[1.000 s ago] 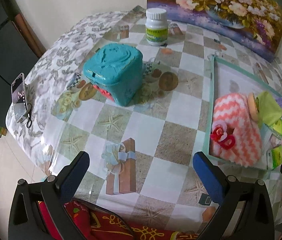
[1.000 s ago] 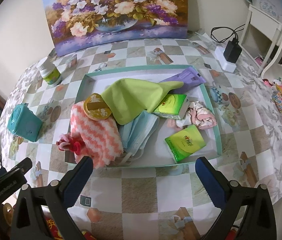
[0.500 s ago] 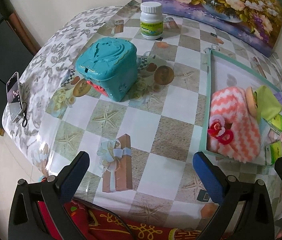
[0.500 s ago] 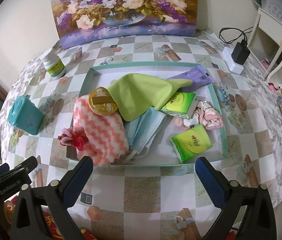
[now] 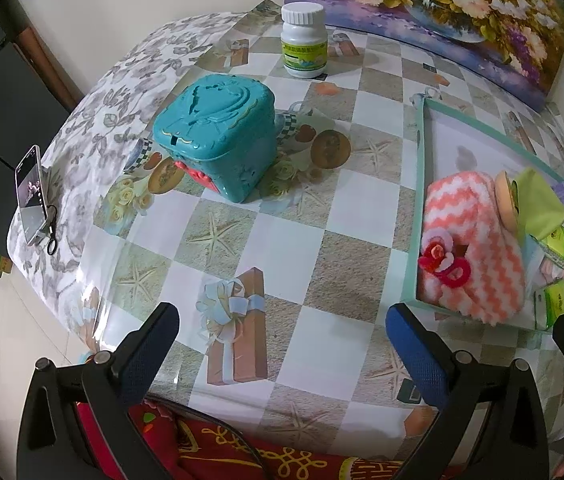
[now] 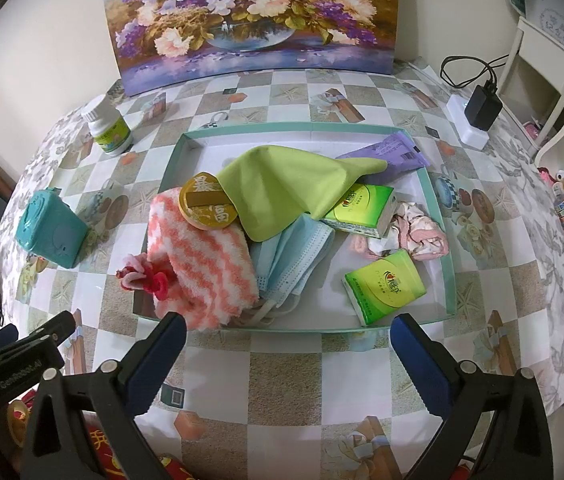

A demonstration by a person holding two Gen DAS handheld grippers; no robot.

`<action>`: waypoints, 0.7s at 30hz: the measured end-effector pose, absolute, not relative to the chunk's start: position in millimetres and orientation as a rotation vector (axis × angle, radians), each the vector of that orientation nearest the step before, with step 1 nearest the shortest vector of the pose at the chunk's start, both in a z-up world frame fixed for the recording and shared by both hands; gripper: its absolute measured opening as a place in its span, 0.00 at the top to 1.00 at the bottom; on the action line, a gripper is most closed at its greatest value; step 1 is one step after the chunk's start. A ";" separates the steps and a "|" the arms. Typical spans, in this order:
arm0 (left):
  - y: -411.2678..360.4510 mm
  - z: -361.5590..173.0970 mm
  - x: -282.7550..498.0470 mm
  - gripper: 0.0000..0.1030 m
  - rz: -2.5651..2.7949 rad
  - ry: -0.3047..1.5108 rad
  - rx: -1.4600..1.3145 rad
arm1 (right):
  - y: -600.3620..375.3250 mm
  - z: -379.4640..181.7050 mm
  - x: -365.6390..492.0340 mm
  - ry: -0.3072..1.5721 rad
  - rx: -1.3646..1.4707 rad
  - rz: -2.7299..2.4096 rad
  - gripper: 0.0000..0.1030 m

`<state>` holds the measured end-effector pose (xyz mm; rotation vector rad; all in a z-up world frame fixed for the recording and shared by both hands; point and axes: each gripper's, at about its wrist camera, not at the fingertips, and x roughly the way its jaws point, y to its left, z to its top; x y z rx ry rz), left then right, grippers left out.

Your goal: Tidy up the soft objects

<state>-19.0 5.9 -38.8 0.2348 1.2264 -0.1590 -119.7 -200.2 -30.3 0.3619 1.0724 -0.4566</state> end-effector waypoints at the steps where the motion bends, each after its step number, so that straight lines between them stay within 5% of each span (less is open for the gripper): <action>1: 5.8 -38.9 -19.0 0.00 -0.159 1.227 0.236 | -200.4 -30.3 -119.8 1.072 0.362 -0.457 0.00; 21: 5.9 -40.6 -18.9 0.00 -0.160 1.236 0.243 | -200.3 -31.5 -119.5 1.074 0.361 -0.458 0.00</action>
